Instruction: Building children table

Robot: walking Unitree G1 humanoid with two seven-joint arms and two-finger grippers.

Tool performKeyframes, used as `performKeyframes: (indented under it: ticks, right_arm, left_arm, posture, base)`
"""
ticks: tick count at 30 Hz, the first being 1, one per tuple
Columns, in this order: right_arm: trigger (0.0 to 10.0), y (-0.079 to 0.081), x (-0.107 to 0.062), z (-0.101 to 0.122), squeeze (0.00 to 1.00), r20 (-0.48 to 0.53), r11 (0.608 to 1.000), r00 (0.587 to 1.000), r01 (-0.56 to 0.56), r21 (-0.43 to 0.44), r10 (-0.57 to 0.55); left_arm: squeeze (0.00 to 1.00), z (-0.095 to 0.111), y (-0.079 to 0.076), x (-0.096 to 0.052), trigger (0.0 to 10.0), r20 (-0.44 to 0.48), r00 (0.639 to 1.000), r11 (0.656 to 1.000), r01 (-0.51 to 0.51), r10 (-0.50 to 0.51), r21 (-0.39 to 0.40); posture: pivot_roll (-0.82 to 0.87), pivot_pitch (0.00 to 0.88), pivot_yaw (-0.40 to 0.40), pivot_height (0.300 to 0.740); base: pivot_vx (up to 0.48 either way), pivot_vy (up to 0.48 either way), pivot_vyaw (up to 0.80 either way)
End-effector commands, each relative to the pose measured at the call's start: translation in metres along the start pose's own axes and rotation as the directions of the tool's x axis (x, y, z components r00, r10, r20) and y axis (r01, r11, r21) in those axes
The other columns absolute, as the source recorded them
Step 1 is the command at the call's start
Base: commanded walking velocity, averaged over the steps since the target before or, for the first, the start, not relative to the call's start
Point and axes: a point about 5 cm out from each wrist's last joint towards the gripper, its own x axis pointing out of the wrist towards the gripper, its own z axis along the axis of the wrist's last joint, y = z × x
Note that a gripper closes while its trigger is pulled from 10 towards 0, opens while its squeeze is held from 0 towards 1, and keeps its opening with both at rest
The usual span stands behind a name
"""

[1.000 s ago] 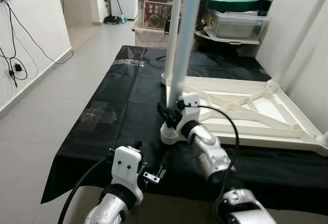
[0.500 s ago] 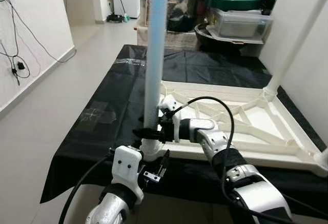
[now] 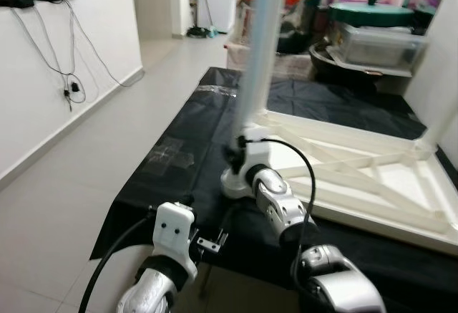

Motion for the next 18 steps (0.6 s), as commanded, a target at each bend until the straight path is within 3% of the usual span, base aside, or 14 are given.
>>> performKeyframes:
  ticks: [1,3,4,7,8,9,10,12,13,14,15,16,17,18]
  right_arm:
    - [0.0,0.002,-0.009,0.003,0.0,0.037,0.994,0.994,0.096,0.054,-0.098]
    - [0.0,0.003,-0.01,0.003,0.0,0.04,0.993,0.993,0.105,0.051,-0.107]
    - [10.0,0.013,-0.013,0.001,0.0,0.035,0.997,0.998,0.059,0.059,-0.061]
    - [10.0,0.04,-0.018,0.001,0.0,0.058,0.992,0.993,-0.103,0.068,0.1]
    - [10.0,0.045,-0.016,0.003,1.0,0.079,0.978,0.979,-0.192,0.075,0.186]
    - [10.0,0.048,-0.015,0.005,1.0,0.093,0.965,0.966,-0.25,0.079,0.242]
    - [10.0,0.044,-0.011,0.01,0.0,0.115,0.96,0.958,-0.272,0.063,0.264]
    - [10.0,0.038,-0.006,0.016,0.0,0.136,0.961,0.954,-0.275,0.04,0.267]
    - [10.0,0.033,0.0,0.02,0.0,0.106,0.921,0.921,-0.383,0.068,0.375]
    - [10.0,0.033,0.0,0.02,0.0,0.106,0.921,0.921,-0.383,0.068,0.375]
    - [10.0,0.029,0.004,0.023,0.0,0.091,0.881,0.886,-0.463,0.101,0.455]
    - [10.0,0.029,0.004,0.023,0.0,0.091,0.881,0.886,-0.463,0.101,0.455]
    - [10.0,0.026,0.007,0.026,0.0,0.066,0.812,0.818,-0.575,0.096,0.571]
    - [10.0,0.026,0.007,0.026,0.0,0.066,0.812,0.818,-0.575,0.096,0.571]
  left_arm:
    - [0.0,-0.003,-0.002,0.001,10.0,-0.013,1.0,1.0,0.007,-0.007,-0.009]
    - [0.0,-0.003,-0.002,0.001,10.0,-0.012,1.0,1.0,0.007,-0.007,-0.009]
    - [0.0,-0.004,-0.001,0.0,10.0,-0.014,1.0,1.0,0.006,-0.006,-0.009]
    - [0.0,-0.005,0.001,-0.001,10.0,-0.019,1.0,1.0,0.003,-0.003,-0.006]
    - [0.0,-0.005,0.001,0.0,10.0,-0.019,1.0,1.0,0.002,-0.002,-0.004]
    - [0.0,-0.005,0.002,0.0,10.0,-0.019,1.0,1.0,0.001,-0.001,-0.003]
    - [0.0,-0.005,0.002,0.0,10.0,-0.018,1.0,1.0,-0.001,0.001,-0.003]
    - [0.0,-0.004,0.003,0.001,10.0,-0.017,1.0,1.0,-0.003,0.003,-0.003]
    - [0.0,-0.004,0.003,0.001,10.0,-0.016,1.0,1.0,-0.003,0.003,-0.003]
    - [0.0,-0.004,0.003,0.001,10.0,-0.016,1.0,1.0,-0.003,0.003,-0.003]
    - [0.0,-0.004,0.003,0.001,10.0,-0.016,1.0,1.0,-0.002,0.002,-0.002]
    - [0.0,-0.004,0.003,0.001,10.0,-0.016,1.0,1.0,-0.002,0.002,-0.002]
    - [0.0,-0.004,0.003,0.001,10.0,-0.015,1.0,1.0,-0.002,0.002,-0.002]
    - [0.0,-0.004,0.003,0.001,10.0,-0.015,1.0,1.0,-0.002,0.002,-0.002]
  posture:
    - [0.13,0.0,-0.094,0.74]
    - [0.13,0.0,-0.094,0.74]
    - [0.13,0.0,-0.093,0.74]
    - [0.13,0.0,-0.094,0.74]
    - [0.13,0.0,-0.094,0.74]
    - [0.13,0.0,-0.094,0.74]
    - [0.13,0.0,-0.095,0.74]
    - [0.13,0.0,-0.095,0.74]
    - [0.13,0.0,-0.096,0.74]
    - [0.13,0.0,-0.096,0.74]
    - [0.13,0.0,-0.096,0.74]
    - [0.13,0.0,-0.096,0.74]
    - [0.13,0.0,-0.094,0.74]
    - [0.13,0.0,-0.094,0.74]
  base:
    - [0.0,0.0,0.0]
    - [0.0,0.0,0.0]
    - [0.0,0.0,0.0]
    - [0.0,0.0,0.0]
    - [0.0,0.0,0.0]
    - [0.0,0.0,0.0]
    - [0.0,0.0,0.0]
    - [0.0,0.0,0.0]
    - [0.0,0.0,0.0]
    - [0.0,0.0,0.0]
    - [0.0,0.0,0.0]
    - [0.0,0.0,0.0]
    - [0.0,0.0,0.0]
    - [0.0,0.0,0.0]
